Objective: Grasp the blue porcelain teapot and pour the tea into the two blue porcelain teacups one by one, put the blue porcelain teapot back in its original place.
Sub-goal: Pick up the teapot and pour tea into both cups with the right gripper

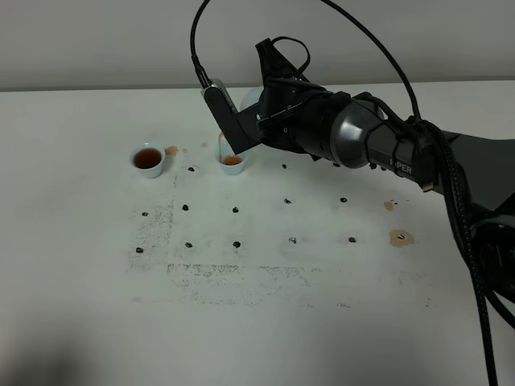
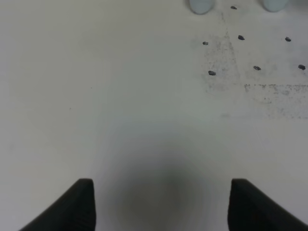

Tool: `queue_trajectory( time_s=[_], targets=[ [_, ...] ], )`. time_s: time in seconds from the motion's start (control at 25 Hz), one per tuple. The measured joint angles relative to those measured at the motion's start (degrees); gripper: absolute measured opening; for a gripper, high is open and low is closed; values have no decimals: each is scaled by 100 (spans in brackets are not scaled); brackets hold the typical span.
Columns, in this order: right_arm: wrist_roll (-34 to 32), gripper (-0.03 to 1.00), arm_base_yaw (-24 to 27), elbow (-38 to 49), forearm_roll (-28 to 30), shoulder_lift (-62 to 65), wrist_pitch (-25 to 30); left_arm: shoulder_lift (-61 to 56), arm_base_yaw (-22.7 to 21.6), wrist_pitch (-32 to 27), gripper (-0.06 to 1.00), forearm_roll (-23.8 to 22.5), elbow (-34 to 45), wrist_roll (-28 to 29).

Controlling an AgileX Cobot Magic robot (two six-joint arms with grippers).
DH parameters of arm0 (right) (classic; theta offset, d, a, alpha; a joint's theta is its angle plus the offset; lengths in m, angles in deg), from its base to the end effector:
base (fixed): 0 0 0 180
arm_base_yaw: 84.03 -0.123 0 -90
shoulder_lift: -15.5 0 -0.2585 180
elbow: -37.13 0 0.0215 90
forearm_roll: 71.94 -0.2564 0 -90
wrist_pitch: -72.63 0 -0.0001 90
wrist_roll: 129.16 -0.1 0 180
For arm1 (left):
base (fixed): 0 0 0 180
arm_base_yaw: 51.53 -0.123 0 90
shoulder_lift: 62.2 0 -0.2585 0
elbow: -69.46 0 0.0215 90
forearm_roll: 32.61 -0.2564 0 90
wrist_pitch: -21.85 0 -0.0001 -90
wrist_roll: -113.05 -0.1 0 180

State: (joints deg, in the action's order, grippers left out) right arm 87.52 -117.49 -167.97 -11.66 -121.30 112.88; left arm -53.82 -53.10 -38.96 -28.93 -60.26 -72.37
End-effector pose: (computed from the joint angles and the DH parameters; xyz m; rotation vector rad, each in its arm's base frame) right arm 0.4428 0.2253 0.1671 -2.0205 1.4502 -1.1567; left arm 0.0391 -0.0045 0.2633 0.0714 2.0822 -0.0032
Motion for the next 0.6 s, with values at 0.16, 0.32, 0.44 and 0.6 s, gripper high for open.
queue_trajectory(
  time_s=[0.16, 0.32, 0.44, 0.6],
  targets=[
    [0, 8, 0, 0, 41, 0, -13, 0, 0, 0, 60, 0, 0, 0],
    [0, 8, 0, 0, 114, 0, -25, 0, 0, 0, 60, 0, 0, 0],
    [0, 8, 0, 0, 126, 0, -26, 0, 0, 0, 60, 0, 0, 0],
    [0, 8, 0, 0, 140, 0, -26, 0, 0, 0, 60, 0, 0, 0]
  ],
)
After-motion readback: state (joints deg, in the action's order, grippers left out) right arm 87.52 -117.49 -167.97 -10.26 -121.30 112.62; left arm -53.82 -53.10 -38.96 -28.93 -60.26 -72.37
